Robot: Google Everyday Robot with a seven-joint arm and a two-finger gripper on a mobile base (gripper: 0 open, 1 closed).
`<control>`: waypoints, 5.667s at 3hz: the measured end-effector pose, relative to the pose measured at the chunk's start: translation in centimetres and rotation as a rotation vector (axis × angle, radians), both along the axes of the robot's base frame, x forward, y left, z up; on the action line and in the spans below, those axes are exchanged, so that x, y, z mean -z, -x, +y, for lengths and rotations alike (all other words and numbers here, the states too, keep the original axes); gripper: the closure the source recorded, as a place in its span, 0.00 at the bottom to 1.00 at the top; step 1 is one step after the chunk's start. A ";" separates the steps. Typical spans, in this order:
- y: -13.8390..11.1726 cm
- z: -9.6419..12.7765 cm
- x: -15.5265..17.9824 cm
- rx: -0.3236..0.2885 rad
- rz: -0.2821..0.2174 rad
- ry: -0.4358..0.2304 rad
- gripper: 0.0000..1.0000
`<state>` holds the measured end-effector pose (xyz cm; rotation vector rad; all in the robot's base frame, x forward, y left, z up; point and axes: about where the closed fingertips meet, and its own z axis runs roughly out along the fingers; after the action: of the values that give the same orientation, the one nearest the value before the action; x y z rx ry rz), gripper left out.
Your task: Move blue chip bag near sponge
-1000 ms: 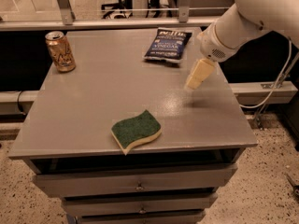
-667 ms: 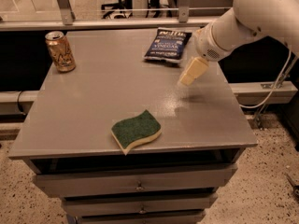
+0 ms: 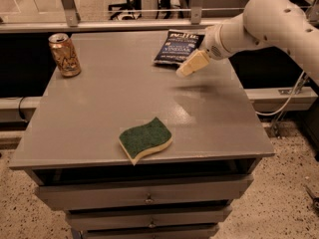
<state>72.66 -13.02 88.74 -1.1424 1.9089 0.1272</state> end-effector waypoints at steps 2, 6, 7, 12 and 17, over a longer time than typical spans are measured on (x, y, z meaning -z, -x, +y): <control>-5.0 0.1 2.6 0.118 0.045 -0.160 0.00; -5.0 1.5 0.9 0.121 -0.017 -0.225 0.99; -3.1 1.5 -1.6 0.074 -0.079 -0.201 1.00; 4.2 1.8 -3.6 -0.219 -0.086 -0.146 1.00; 21.3 0.5 -1.6 -0.628 0.141 -0.146 1.00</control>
Offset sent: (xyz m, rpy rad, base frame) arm 0.0723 -0.0034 -0.0347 0.2309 0.0608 -0.1776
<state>51.31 -12.50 90.29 -1.6267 1.5627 0.6920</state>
